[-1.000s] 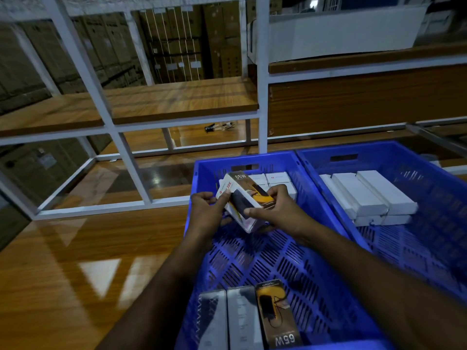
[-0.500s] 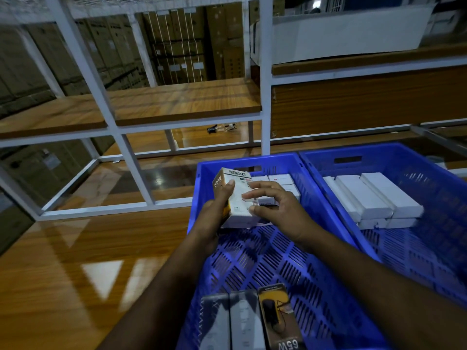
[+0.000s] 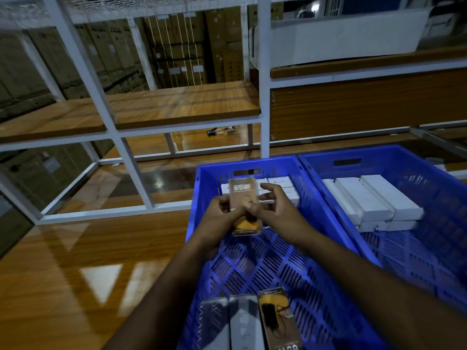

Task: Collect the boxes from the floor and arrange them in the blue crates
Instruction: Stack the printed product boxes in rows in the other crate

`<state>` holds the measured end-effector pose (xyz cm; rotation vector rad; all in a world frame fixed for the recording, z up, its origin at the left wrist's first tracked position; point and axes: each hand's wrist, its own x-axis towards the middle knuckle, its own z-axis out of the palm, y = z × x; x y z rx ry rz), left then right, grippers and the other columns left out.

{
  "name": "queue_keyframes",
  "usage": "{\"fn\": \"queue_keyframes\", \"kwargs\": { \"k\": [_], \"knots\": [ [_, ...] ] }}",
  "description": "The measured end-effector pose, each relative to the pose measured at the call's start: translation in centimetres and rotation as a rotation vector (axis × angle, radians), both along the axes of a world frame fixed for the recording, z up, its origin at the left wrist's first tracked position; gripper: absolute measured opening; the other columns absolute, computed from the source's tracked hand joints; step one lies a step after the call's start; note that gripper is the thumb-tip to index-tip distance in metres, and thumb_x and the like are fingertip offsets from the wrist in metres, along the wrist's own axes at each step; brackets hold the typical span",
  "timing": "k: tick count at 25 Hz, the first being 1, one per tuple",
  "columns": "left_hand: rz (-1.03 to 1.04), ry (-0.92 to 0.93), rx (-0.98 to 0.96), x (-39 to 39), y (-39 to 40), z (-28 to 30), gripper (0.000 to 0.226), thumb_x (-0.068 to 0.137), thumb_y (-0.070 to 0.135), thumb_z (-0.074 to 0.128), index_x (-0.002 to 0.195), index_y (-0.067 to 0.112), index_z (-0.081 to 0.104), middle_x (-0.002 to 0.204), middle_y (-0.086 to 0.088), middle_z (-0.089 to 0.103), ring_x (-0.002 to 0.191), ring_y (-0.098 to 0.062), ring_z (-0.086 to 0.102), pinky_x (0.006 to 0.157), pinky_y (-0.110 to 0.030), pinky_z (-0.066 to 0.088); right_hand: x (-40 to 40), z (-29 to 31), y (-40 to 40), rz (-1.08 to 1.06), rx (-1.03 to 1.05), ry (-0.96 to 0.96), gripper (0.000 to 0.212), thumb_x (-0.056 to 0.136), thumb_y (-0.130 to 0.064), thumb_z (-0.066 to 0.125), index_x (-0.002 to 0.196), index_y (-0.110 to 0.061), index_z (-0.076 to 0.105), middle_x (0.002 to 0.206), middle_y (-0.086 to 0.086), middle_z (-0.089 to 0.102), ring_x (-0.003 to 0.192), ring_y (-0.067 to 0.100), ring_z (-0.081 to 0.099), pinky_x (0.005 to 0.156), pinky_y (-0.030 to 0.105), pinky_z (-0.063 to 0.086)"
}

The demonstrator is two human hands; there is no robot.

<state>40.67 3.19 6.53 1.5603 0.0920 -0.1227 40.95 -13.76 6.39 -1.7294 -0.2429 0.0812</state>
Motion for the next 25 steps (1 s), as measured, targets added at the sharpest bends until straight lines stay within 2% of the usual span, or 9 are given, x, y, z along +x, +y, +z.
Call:
{"fn": "queue_keyframes", "kwargs": {
  "k": [2,6,8,10,13,16,18,20,25],
  "knots": [
    [-0.032,-0.020,0.017,-0.1,0.1,0.0,0.026,0.087,0.010,0.074,0.104,0.013,0.054,0.106,-0.008,0.067,0.088,-0.017,0.068,0.066,-0.027,0.055,0.0,-0.3,0.0,-0.002,0.026,0.032,0.064,0.079,-0.048,0.074,0.131,-0.026,0.043,0.118,-0.006,0.064,0.104,0.010,0.066,0.087,0.034,0.058],
    [-0.052,-0.085,0.164,0.0,0.6,-0.6,0.035,0.082,-0.001,0.077,0.097,0.014,0.048,0.107,-0.014,0.066,0.089,-0.024,0.067,0.072,-0.032,0.059,0.3,-0.7,-0.1,-0.006,-0.012,0.049,0.045,0.084,-0.038,0.074,0.117,-0.022,0.049,0.104,-0.003,0.068,0.089,0.008,0.070,0.071,0.028,0.059],
    [-0.001,-0.118,0.236,0.2,0.9,-0.9,0.038,0.081,0.002,0.079,0.094,0.017,0.047,0.110,-0.018,0.066,0.098,-0.031,0.068,0.081,-0.043,0.061,0.9,-1.0,-0.1,-0.013,-0.075,0.029,0.049,0.078,-0.042,0.079,0.114,-0.024,0.050,0.112,0.000,0.064,0.096,0.013,0.068,0.078,0.033,0.060],
    [0.054,-0.144,0.275,0.4,1.0,-1.2,0.039,0.079,0.001,0.079,0.090,0.019,0.047,0.108,-0.023,0.065,0.098,-0.035,0.067,0.082,-0.049,0.060,1.8,-1.1,-0.2,-0.034,-0.170,-0.010,0.064,0.061,-0.052,0.081,0.113,-0.029,0.052,0.121,0.000,0.052,0.106,0.018,0.061,0.085,0.040,0.059],
    [0.217,-0.204,0.311,0.7,1.1,-1.1,0.038,0.075,-0.006,0.072,0.083,0.022,0.048,0.090,-0.014,0.069,0.081,-0.028,0.065,0.073,-0.042,0.054,3.0,-0.9,-0.5,-0.021,-0.278,-0.044,0.072,0.054,-0.043,0.087,0.116,-0.033,0.053,0.121,-0.002,0.053,0.112,0.018,0.056,0.089,0.041,0.057],
    [0.397,-0.299,0.367,0.6,1.5,-0.2,0.031,0.080,-0.002,0.067,0.083,0.024,0.051,0.091,0.002,0.068,0.082,-0.016,0.065,0.072,-0.026,0.051,4.0,-0.2,-0.6,-0.030,-0.259,-0.031,0.067,0.065,-0.019,0.090,0.119,-0.025,0.050,0.114,0.000,0.060,0.103,0.017,0.062,0.081,0.038,0.060],
    [0.491,-0.347,0.379,0.5,2.0,0.0,0.023,0.081,-0.001,0.065,0.090,0.018,0.055,0.092,0.003,0.066,0.083,-0.015,0.064,0.073,-0.027,0.050,4.9,-0.1,-0.2,-0.049,-0.271,-0.079,0.067,0.068,-0.016,0.089,0.120,-0.025,0.049,0.114,0.000,0.061,0.104,0.018,0.063,0.082,0.041,0.060],
    [0.504,-0.327,0.383,0.6,2.3,-0.1,0.021,0.081,0.000,0.065,0.094,0.014,0.056,0.095,0.001,0.065,0.088,-0.017,0.065,0.077,-0.032,0.051,6.0,0.0,0.5,-0.044,-0.323,-0.172,0.067,0.069,-0.013,0.088,0.123,-0.024,0.049,0.119,0.001,0.059,0.105,0.017,0.062,0.083,0.043,0.059],
    [0.446,-0.276,0.427,1.0,2.1,-0.2,0.026,0.085,0.000,0.063,0.106,0.013,0.056,0.111,-0.003,0.064,0.102,-0.016,0.061,0.082,-0.027,0.047,9.4,-1.2,2.3,-0.014,-0.539,-0.284,0.071,0.070,-0.016,0.087,0.130,-0.025,0.050,0.135,0.002,0.050,0.118,0.023,0.055,0.090,0.046,0.054]
  ]
}}
